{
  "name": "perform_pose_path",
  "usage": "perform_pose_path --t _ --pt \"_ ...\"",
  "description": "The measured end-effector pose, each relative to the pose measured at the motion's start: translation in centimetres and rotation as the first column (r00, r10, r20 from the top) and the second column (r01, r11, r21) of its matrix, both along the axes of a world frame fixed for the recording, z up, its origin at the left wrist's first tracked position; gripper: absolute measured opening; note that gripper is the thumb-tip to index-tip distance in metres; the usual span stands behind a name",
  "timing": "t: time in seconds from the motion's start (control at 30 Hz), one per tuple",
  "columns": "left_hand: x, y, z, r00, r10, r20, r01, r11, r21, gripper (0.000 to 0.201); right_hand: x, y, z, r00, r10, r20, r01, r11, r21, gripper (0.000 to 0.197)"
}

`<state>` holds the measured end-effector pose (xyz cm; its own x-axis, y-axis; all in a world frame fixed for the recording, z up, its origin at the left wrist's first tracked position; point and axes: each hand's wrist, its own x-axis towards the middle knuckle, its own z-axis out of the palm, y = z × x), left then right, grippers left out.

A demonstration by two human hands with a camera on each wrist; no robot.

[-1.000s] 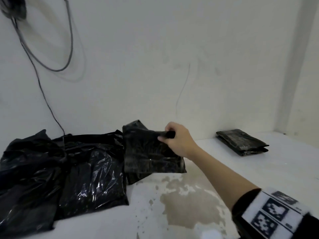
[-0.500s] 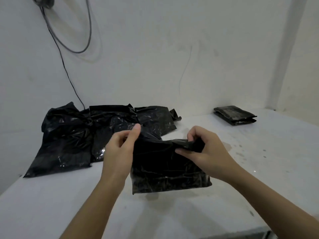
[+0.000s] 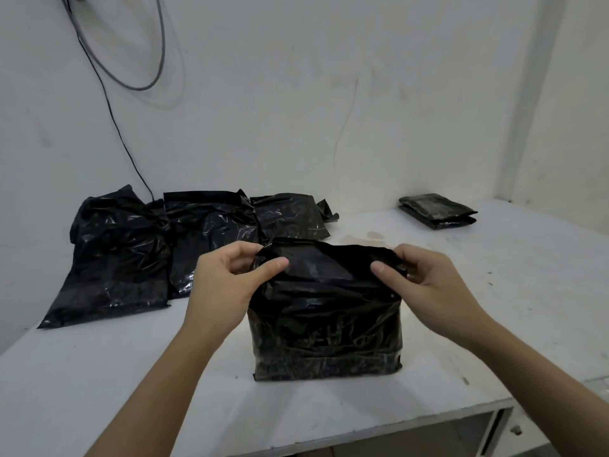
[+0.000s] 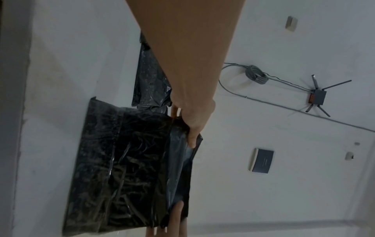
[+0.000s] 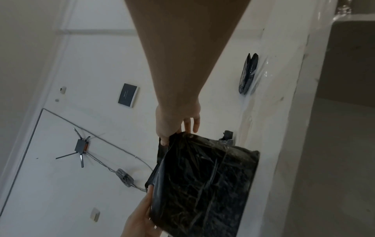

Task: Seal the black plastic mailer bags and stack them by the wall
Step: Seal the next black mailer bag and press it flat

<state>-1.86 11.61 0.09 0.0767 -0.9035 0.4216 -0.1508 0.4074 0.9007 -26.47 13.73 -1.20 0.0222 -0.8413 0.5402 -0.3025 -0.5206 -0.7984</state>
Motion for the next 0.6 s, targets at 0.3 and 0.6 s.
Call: perform_pose_path --t 0.3,0.6 --pt "1.6 -0.3 1.9 0.907 0.047 0.419 0.106 0.937 -0.334 0.037 -1.7 -1.4 2.4 0.989 -0.071 -0.133 0.052 0.989 -0.14 0.03" --pt "3.3 -2.3 2.5 0.614 0.107 0.782 0.352 0.85 -0.393 0.036 -2.3 -3.0 3.8 0.659 -0.132 -0.74 -0.202 0.917 -0.344 0.032"
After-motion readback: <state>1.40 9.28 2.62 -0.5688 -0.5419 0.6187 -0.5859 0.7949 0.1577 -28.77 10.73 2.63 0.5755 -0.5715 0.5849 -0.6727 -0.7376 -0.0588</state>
